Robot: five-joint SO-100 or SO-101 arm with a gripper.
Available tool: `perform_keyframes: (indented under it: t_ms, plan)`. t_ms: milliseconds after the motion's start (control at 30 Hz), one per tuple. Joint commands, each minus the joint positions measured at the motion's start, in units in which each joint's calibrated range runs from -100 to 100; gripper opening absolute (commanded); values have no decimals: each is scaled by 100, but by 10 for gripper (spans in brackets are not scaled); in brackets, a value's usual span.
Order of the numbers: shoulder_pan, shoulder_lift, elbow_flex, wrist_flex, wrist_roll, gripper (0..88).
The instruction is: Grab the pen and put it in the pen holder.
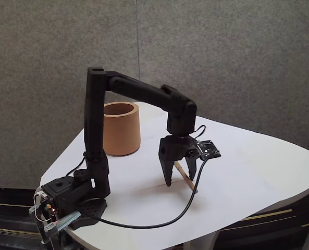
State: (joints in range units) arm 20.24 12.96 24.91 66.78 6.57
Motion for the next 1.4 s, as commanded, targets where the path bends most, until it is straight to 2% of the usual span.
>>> perform_keyframes:
  t_ms: [0,300,967,1033,1167,1233,1367]
  plan:
    - [-10,-315,45,-119,-12,340]
    - [-84,-1121,758,-364,-12,340]
    - [-18,-1080,1209,-1127,-12,331]
    - [-18,-1064,1209,-1127,-12,274]
    - [-18,-1072,1209,-1127,-12,89]
    - [-18,-1080,1209,-1127,-12,25]
    - [-18,-1104,1209,-1212,-12,8]
